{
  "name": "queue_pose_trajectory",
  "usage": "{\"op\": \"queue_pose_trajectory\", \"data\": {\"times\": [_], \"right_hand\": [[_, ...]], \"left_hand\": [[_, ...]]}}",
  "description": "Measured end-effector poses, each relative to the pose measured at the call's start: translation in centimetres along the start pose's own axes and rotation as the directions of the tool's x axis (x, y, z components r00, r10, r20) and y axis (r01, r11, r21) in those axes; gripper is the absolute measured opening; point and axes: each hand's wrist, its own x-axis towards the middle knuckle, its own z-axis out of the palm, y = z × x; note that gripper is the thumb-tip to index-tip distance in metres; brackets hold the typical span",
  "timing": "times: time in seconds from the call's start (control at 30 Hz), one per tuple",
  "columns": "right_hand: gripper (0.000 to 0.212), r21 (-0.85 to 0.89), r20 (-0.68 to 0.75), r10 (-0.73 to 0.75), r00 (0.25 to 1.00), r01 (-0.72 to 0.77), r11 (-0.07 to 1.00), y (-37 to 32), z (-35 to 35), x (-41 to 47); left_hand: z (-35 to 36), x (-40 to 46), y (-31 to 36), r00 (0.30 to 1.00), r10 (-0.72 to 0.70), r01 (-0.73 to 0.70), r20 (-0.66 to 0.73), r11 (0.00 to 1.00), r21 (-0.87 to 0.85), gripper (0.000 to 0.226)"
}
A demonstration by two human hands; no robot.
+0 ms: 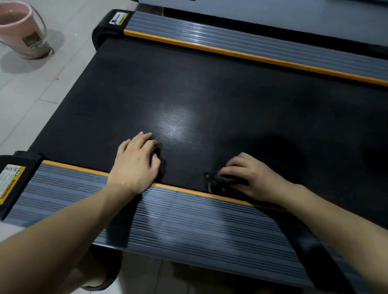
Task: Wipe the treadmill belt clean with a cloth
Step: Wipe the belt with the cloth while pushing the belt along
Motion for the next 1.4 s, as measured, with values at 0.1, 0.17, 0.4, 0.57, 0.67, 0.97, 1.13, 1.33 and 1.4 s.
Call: {"op": "queue_pose_trajectory", "data": {"times": [0.1,0.17,0.4,0.57,0.67,0.97,1.13,1.33,1.4], "right_hand": [[0.032,0.054,-0.068,-0.012,0.998,0.016,0.998,-2.0,2.8,6.9],[0.03,0.097,-0.083,0.021,0.996,-0.012,0.995,-3.3,3.3,8.7],[0.036,0.084,-0.093,0.21,0.973,-0.202,0.976,1.4,-0.8,-3.7],[0.028,0.025,-0.255,0.348,0.902,-0.354,0.935,4.4,-0.5,0.7],[0.025,0.075,-0.356,0.499,0.79,-0.508,0.858,3.8,0.4,3.2],[0.03,-0.036,-0.316,0.179,0.932,-0.2,0.979,-1.1,4.1,6.2],[0.027,-0.054,-0.394,0.23,0.89,-0.272,0.961,2.4,4.8,13.1],[0.029,-0.115,-0.457,0.27,0.847,-0.358,0.927,9.9,3.2,21.8],[0.03,-0.113,-0.469,0.273,0.84,-0.364,0.924,13.0,2.6,24.4]], "left_hand": [[-0.2,-0.1,0.1,1.0,0.016,-0.016,-0.014,1.0,0.005,0.04],[-0.3,-0.1,0.2,0.999,0.034,-0.034,-0.03,0.999,0.007,0.042],[0.0,-0.1,0.0,0.999,0.053,-0.053,0.004,0.998,0.019,0.044],[0.0,0.0,0.1,0.998,0.06,-0.06,0.004,0.998,0.015,0.041],[-0.1,0.0,0.1,0.999,0.049,-0.049,0.011,0.999,0.004,0.041],[-0.7,-0.1,0.1,0.995,0.003,0.001,0.102,0.999,-0.034,0.048],[-0.8,3.1,0.2,0.996,-0.017,0.021,0.092,0.999,-0.037,0.047],[0.0,13.2,-1.5,0.999,0.01,-0.009,0.049,1.0,-0.017,0.039],[0.7,16.0,-2.6,0.999,0.029,-0.029,0.042,1.0,-0.003,0.039]]}}
